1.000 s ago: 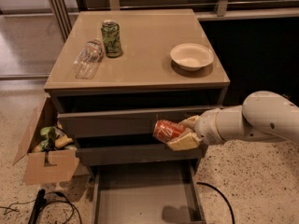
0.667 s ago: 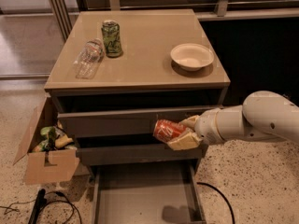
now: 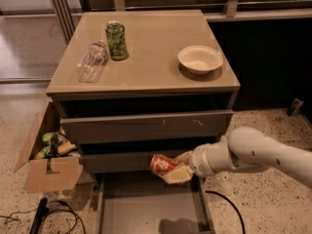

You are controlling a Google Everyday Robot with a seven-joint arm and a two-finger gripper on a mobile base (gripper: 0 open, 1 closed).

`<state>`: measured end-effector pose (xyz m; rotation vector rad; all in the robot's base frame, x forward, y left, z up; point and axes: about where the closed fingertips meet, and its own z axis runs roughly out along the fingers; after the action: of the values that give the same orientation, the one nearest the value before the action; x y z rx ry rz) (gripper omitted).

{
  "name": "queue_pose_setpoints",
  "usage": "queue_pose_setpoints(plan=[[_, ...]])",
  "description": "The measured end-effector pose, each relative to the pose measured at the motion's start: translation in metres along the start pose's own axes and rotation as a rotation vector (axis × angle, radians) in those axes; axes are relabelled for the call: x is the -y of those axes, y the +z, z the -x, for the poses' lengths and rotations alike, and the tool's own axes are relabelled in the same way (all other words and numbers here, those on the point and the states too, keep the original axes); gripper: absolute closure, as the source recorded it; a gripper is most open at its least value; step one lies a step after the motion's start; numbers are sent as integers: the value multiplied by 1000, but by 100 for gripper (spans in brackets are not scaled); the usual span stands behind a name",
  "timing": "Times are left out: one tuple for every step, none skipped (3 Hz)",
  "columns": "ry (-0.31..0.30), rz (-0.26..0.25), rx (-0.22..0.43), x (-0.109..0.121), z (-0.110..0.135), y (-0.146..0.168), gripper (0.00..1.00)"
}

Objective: Place coke can into bottom drawer

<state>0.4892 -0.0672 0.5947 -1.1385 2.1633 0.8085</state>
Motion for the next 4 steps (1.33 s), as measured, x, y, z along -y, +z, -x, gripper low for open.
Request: queue_pose_setpoints(plan=[[55,55,-8,-9,-44,43,100],[18,50,9,-9,-73,75,100],[-87,-3,20,6,-80,93,100],[-97,-4,16,4,-79,96,100]])
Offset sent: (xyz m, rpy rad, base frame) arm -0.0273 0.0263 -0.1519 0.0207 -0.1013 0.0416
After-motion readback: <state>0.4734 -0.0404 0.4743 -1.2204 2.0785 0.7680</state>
